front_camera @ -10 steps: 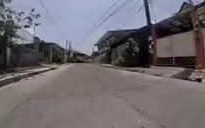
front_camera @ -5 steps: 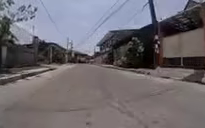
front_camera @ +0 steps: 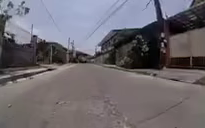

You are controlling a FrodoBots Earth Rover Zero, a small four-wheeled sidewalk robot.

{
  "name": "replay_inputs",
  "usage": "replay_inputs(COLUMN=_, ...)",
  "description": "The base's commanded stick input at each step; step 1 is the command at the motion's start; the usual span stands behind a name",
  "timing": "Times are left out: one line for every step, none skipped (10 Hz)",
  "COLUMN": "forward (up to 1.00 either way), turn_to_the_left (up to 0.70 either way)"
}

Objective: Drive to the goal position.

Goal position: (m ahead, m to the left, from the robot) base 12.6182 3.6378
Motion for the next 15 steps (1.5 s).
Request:
replay_inputs(forward=1.0, turn_to_the_left=0.0)
replay_inputs(forward=1.0, turn_to_the_left=0.0)
replay_inputs(forward=1.0, turn_to_the_left=0.0)
replay_inputs(forward=1.0, turn_to_the_left=0.0)
replay_inputs(forward=1.0, turn_to_the_left=0.0)
replay_inputs(forward=1.0, turn_to_the_left=0.0)
replay_inputs(forward=1.0, turn_to_the_left=0.0)
replay_inputs(forward=1.0, turn_to_the_left=0.0)
replay_inputs(forward=1.0, turn_to_the_left=0.0)
replay_inputs(forward=1.0, turn_to_the_left=0.0)
replay_inputs(forward=1.0, turn_to_the_left=0.0)
replay_inputs(forward=1.0, turn_to_the_left=-0.06)
replay_inputs(forward=1.0, turn_to_the_left=-0.19)
replay_inputs(forward=1.0, turn_to_the_left=-0.26)
replay_inputs(forward=1.0, turn_to_the_left=-0.24)
